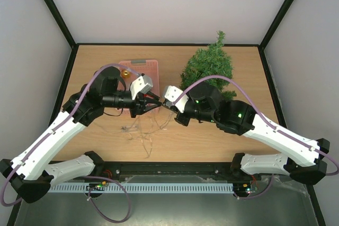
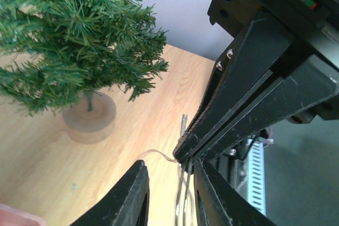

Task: Decorate the small christmas tree
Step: Pick up the decoration item from the center of the board.

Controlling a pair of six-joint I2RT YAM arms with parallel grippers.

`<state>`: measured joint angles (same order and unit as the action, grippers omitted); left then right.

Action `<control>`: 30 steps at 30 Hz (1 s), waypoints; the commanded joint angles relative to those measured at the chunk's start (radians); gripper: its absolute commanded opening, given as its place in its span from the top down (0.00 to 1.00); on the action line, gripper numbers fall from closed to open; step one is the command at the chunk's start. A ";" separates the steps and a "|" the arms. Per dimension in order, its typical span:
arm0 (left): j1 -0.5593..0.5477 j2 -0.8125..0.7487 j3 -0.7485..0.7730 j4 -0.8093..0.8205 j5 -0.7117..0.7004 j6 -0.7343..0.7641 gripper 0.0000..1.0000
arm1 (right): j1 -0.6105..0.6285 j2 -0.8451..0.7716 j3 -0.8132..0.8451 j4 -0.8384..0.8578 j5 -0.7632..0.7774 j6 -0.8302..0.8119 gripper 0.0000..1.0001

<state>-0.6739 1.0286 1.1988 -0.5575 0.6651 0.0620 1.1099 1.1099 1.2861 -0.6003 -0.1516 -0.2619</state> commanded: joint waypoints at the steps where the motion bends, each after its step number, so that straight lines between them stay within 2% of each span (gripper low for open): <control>1: -0.003 0.007 0.035 -0.041 0.058 0.034 0.81 | -0.002 -0.003 0.030 0.008 -0.003 -0.010 0.98; 5: -0.003 -0.009 0.023 -0.024 0.053 0.049 0.97 | -0.002 -0.007 0.014 0.024 -0.008 -0.003 0.98; 7: -0.003 -0.018 0.012 -0.005 0.039 0.045 0.98 | -0.002 -0.019 -0.012 0.055 0.011 0.018 0.97; 12: -0.003 -0.046 0.009 0.034 0.005 0.036 0.98 | -0.002 -0.095 -0.100 0.127 0.049 0.094 0.68; 16: -0.003 -0.083 0.001 0.085 -0.002 0.029 0.98 | -0.002 -0.204 -0.227 0.235 0.073 0.166 0.55; 24: -0.003 -0.123 0.001 0.132 0.015 0.026 0.98 | -0.002 -0.441 -0.521 0.497 0.053 0.291 0.54; 30: -0.003 -0.140 0.018 0.174 0.065 0.001 0.98 | -0.002 -0.473 -0.623 0.597 0.053 0.251 0.54</control>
<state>-0.6739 0.9058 1.2007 -0.4480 0.6781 0.0860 1.1099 0.6418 0.7078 -0.1478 -0.0975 -0.0048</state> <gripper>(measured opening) 0.027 0.455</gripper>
